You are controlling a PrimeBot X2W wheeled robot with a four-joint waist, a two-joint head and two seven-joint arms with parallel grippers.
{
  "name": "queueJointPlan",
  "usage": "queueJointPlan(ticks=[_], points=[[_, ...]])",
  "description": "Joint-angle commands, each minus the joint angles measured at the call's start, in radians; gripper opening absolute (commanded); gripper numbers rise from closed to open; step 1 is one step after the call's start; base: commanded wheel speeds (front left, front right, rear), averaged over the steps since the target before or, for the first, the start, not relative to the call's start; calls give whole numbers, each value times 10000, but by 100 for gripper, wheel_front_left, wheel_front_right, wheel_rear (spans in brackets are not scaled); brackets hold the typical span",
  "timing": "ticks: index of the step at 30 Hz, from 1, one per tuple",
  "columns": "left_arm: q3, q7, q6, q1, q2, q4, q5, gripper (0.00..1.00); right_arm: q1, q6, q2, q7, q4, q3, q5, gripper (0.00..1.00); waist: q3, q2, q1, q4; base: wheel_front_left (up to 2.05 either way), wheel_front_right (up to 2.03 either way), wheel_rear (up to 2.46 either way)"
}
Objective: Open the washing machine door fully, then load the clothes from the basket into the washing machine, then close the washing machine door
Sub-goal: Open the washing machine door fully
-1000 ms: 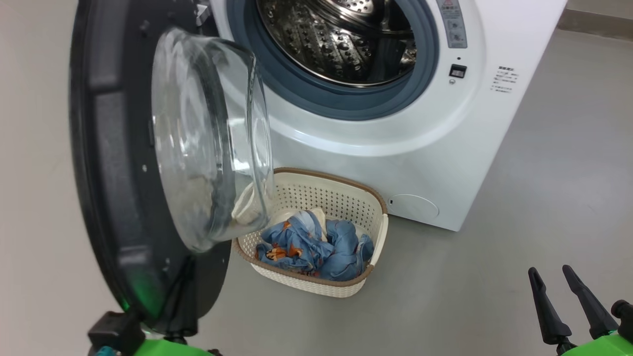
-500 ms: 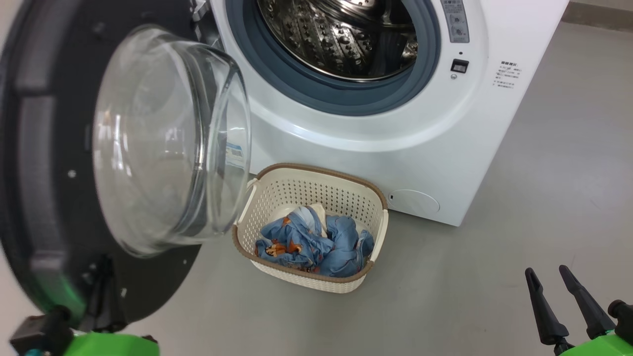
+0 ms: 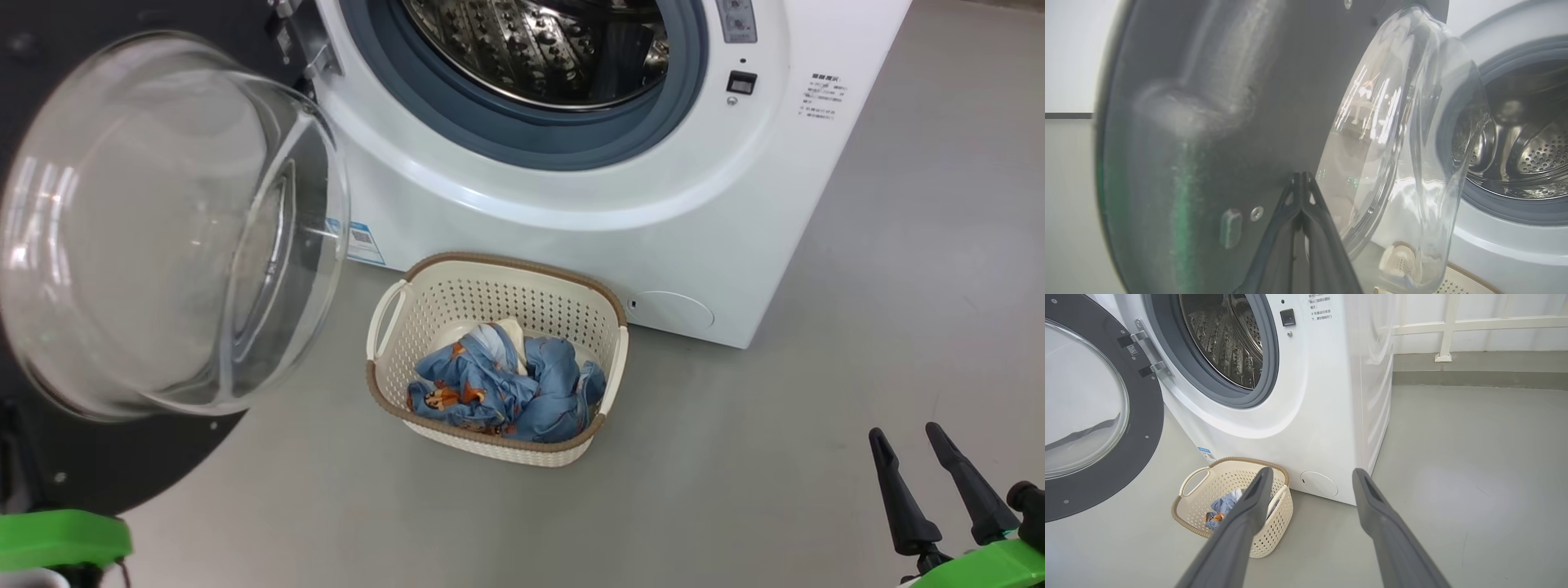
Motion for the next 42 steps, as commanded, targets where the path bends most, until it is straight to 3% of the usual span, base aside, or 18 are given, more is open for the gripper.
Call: queueJointPlan(ticks=[1, 16, 27, 34, 42], points=[[699, -65, 2, -536, 604, -5, 179, 0, -326, 16, -255, -122, -269, 212, -51, 100, 108, 0, 0, -53, 0, 0, 0], [2451, -65, -211, -2410, 2187, 2184, 1037, 0, -797, 16, -431, -122, -373, 366, -45, 100, 995, 0, 0, -394, 0, 0, 0], [3094, -65, -346, -3643, 3133, 3613, 1462, 0, -1267, 16, -581, -122, -483, 384, -54, 100, 1783, 0, 0, -561, 0, 0, 0], [3321, -65, -323, -4237, 3575, 4462, 1745, 0, -1586, 16, -587, -122, -512, 479, -60, 100, 2145, 0, 0, -710, 0, 0, 0], [3480, -65, -273, -4489, 3644, 4648, 1955, 0, -1698, 16, -538, -122, -460, 501, -53, 100, 2178, 0, 0, -748, 0, 0, 0]])
